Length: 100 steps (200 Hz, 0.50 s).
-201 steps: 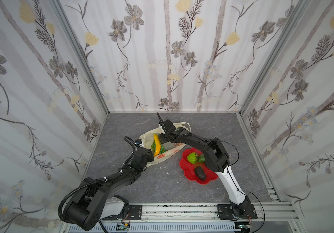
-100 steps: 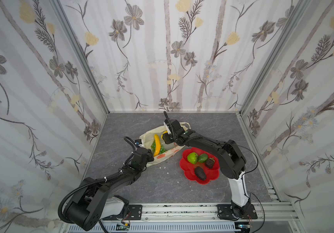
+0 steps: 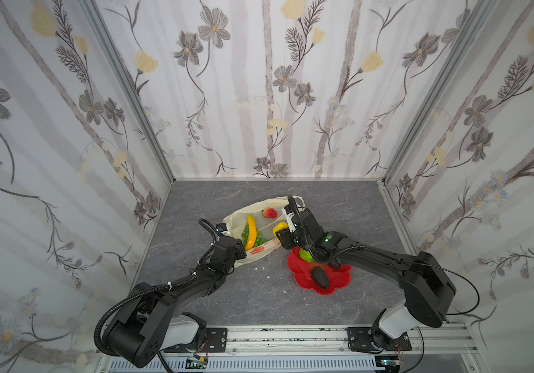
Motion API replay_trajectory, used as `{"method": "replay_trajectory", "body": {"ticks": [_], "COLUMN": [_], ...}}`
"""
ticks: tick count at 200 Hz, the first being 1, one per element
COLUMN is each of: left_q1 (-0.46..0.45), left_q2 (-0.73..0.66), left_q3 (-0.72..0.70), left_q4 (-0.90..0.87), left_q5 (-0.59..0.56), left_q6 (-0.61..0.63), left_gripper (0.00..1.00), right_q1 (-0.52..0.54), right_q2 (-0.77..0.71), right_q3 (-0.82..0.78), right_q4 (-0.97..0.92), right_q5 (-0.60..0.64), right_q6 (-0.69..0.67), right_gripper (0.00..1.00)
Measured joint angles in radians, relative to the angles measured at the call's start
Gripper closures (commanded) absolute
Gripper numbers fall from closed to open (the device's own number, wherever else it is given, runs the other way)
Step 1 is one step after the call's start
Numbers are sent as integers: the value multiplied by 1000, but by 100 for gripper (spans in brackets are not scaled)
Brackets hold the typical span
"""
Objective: Take fruits out of the plastic bag
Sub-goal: Place the fruit on the plate.
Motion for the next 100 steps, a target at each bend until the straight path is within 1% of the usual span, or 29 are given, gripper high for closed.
{"method": "replay_trajectory", "body": {"ticks": [28,55,100], "left_q1": [0,0,0], "left_q2": [0,1,1], "left_q3": [0,0,0], "left_q4": [1,3,3], "left_q5": [0,0,0], "left_q6": [0,0,-2], "left_gripper": [92,92,92], "right_q1": [55,80,106], "right_q2": [-138,-245,-356], "right_q3": [-148,-289,-479], "right_q4": [20,61,95], "right_q5": [25,55,58], "right_q6": [20,42,53], "right_gripper": [49,49,50]}}
